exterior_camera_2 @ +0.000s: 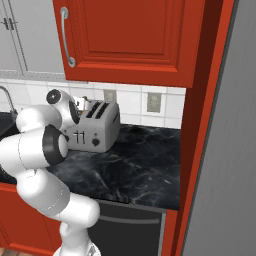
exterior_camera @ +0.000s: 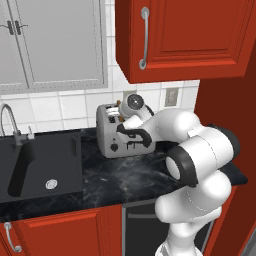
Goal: Start the toaster. Once the lever pops up, take the bread to the plate on the dining counter.
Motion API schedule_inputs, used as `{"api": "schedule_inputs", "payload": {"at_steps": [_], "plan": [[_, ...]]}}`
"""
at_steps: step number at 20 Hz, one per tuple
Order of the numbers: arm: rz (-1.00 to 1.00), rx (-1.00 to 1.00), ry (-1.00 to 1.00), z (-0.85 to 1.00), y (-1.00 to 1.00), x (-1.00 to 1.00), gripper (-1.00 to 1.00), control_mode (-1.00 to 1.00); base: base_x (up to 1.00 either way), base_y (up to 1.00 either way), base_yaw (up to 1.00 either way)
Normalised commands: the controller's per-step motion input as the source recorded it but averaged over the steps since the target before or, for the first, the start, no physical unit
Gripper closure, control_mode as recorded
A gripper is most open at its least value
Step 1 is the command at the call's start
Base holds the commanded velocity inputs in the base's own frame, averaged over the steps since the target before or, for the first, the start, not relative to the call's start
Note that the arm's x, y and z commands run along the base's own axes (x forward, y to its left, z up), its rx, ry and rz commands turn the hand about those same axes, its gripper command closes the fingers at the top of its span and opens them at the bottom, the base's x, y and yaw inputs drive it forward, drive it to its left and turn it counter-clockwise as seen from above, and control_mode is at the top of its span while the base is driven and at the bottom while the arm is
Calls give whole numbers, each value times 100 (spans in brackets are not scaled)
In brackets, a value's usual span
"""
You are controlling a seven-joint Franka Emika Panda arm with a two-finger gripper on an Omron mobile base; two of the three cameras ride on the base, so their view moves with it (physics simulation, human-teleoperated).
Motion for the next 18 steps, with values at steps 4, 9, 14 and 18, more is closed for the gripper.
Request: {"api": "schedule_inputs", "payload": {"at_steps": [4,9,14,18], "plan": [[0,0,0,0,0,0,-100,-100,0,0,0],[0,0,0,0,0,0,-100,-100,0,0,0],[0,0,0,0,0,0,-100,-100,0,0,0],[0,0,0,0,0,0,-100,-100,0,0,0]]}}
